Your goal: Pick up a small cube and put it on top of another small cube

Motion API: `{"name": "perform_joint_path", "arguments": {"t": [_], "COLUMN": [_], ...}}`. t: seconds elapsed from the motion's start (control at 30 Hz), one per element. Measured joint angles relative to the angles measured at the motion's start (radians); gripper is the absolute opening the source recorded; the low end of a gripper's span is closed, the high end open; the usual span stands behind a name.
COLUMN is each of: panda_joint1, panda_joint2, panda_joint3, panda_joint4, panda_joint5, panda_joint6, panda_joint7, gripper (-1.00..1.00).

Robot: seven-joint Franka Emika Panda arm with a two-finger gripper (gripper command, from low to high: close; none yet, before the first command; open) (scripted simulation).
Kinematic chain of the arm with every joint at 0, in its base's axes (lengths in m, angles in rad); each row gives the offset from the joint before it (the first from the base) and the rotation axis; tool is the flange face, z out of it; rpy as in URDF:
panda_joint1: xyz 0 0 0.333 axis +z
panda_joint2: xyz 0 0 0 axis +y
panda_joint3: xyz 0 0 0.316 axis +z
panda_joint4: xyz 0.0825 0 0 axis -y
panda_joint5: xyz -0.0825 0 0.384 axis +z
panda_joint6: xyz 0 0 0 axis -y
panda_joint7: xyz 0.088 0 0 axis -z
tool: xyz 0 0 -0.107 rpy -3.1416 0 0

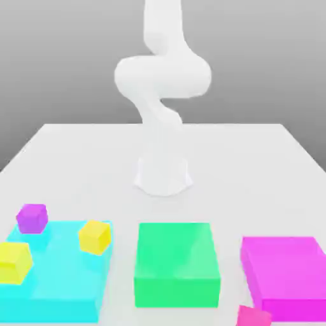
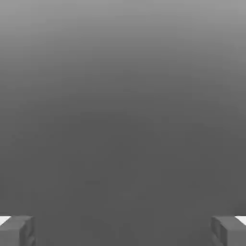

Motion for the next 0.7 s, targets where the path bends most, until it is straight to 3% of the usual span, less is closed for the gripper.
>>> {"name": "perform_joint_path", "arguments": {"t": [0.37,0.7], "panda_joint1": [-0.098,-0.082], "panda_joint2": [0.406,0.765], "panda_joint3": [0.181,0.241], "panda_joint4": [0.026,0.048], "panda_joint5": [-0.154,-0.273], "panda_joint6": [0.083,0.16], "panda_joint7": [0.295,0.547], "gripper": [0.0,0.0]}}
